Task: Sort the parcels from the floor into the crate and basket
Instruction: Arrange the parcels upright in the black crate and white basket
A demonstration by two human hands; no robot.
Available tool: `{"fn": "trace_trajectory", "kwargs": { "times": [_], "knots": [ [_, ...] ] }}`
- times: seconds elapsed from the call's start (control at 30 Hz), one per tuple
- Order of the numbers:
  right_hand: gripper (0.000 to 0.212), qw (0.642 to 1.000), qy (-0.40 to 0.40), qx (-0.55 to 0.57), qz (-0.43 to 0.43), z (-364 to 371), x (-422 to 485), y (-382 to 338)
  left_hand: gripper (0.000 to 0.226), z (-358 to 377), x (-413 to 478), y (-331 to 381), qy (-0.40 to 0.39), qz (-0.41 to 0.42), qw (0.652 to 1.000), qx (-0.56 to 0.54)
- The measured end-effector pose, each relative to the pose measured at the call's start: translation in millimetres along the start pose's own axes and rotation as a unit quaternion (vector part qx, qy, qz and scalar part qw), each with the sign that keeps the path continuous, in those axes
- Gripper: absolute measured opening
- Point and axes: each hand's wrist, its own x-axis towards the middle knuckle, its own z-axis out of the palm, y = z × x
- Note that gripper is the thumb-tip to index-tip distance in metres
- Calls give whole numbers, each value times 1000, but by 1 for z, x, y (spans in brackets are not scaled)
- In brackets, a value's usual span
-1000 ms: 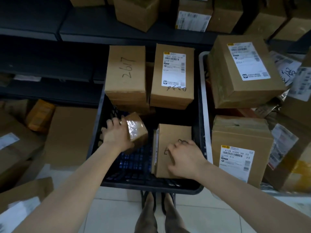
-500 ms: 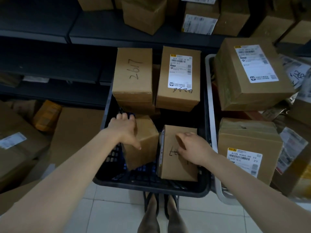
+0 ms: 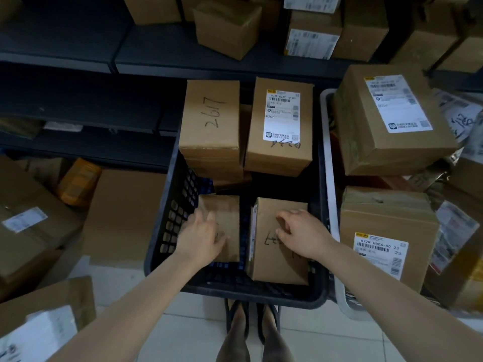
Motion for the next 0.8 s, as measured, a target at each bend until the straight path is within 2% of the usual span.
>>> {"fn": "trace_trajectory", "kwargs": {
  "times": [0.07,0.1,0.2,0.33,0.4,0.43,0.47,0.5,0.53,0.57,0.6,0.63,0.67,0.7,0.73,0.8],
  "knots": [
    [36,1000,12,5,4,2,1,0,71,8,15,9,-84,-59,993,-55],
    [35,1000,14,3,5,4,2,0,82,16,24,11,-114,-62,990,-55],
    [31,1000,15,0,3,7,2,-1,101,43,45,12,-194,16,979,57],
    [30,1000,-3,1,13,-1,5,-4,99,43,43,14,-318,17,943,99],
    [29,999,18,12,24,-10,6,-7,92,30,30,14,-366,7,930,34],
    [28,998,54,25,31,-16,7,-10,89,23,25,13,-370,-6,929,-19],
    [25,993,106,42,41,-24,8,-14,84,13,22,11,-342,-25,936,-80],
    [21,983,164,65,55,-34,10,-19,73,-2,19,11,-268,-44,950,-155],
    [17,968,220,96,69,-44,12,-23,56,-20,16,12,-131,-55,964,-225],
    [14,952,264,132,78,-54,16,-28,38,-42,15,14,38,-64,962,-263],
    [13,938,294,164,81,-62,19,-32,28,-66,17,16,193,-70,940,-273],
    [13,928,312,187,79,-69,24,-36,32,-92,22,19,302,-76,912,-268],
    [13,923,322,200,74,-73,28,-40,51,-114,30,22,356,-83,897,-250],
    [13,921,324,205,70,-76,31,-43,75,-131,43,27,350,-106,906,-214],
    [13,922,320,208,68,-77,33,-46,97,-143,58,32,300,-130,928,-179],
    [14,929,299,208,67,-75,34,-49,122,-153,86,42,164,-160,965,-125]
  ]
}}
